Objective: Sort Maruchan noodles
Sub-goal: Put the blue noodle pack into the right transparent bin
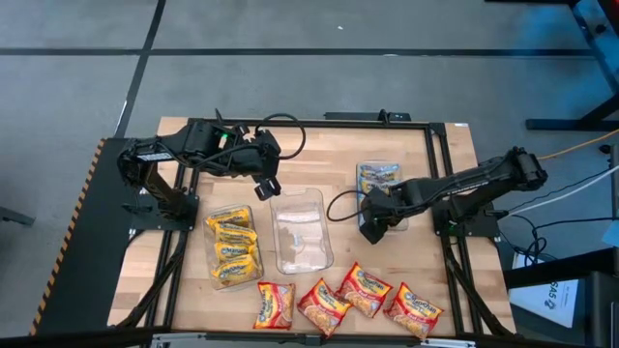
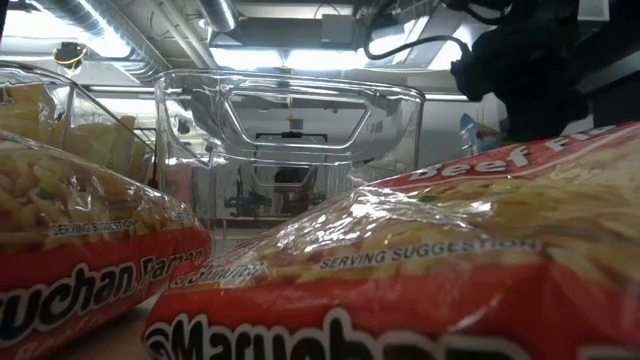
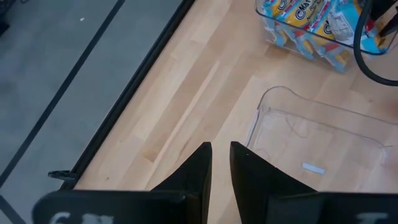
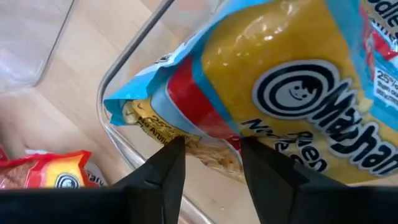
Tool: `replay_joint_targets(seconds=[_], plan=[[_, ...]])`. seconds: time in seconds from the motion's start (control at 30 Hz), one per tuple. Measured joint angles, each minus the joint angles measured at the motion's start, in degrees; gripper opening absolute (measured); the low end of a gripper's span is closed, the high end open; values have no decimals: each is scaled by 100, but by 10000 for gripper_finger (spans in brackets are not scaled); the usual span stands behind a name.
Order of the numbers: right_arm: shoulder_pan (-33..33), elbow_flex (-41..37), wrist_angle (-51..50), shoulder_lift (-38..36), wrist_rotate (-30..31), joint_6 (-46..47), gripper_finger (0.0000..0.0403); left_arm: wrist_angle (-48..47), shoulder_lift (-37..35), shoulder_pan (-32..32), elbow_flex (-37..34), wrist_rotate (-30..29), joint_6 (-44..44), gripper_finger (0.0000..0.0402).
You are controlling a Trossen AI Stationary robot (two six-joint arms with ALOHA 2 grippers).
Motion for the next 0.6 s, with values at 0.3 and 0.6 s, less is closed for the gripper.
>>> replay_joint_targets(seconds=[0.3,0.6], plan=[[-15,9,13,175,-658,292,156,0,0,0,0,-7,0,51],[-38,-2,21,578,-522,673,156,0,0,0,0,-66,0,51]])
